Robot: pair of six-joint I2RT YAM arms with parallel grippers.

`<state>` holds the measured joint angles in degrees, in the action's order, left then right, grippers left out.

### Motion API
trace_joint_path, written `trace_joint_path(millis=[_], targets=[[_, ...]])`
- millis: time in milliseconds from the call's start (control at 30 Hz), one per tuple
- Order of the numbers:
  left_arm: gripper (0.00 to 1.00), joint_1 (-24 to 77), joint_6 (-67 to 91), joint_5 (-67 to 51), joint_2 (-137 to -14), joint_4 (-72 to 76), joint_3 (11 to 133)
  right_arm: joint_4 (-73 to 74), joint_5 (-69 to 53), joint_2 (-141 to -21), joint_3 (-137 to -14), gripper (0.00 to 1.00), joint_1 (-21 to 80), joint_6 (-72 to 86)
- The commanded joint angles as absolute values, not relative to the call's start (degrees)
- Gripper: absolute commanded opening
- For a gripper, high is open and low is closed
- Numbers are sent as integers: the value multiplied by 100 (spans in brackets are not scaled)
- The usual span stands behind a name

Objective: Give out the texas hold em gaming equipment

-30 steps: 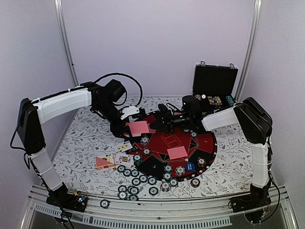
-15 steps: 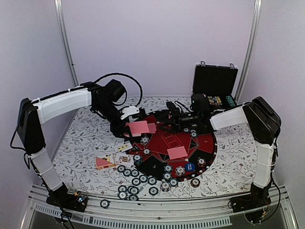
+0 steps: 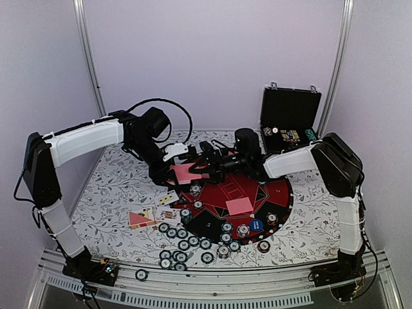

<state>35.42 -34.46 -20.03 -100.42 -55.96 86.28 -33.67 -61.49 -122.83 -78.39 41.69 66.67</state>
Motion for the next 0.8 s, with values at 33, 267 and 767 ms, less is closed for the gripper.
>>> trace_joint_path(millis=[33,267,767], targets=[[16,3560,-3454,-2071,-9926,-5510,8676,-3365,-6241,-12429,-7969,29,4191,6733],[15,3560,-3451,-2075,-9924,-5510,8666,-3374,-6243,-12294,-7731,19,4120,6694],[15,3562,-3438,-2066,-9938,-5511,8658,-3378,-6276,-11878,-7263,0,3847,6554]])
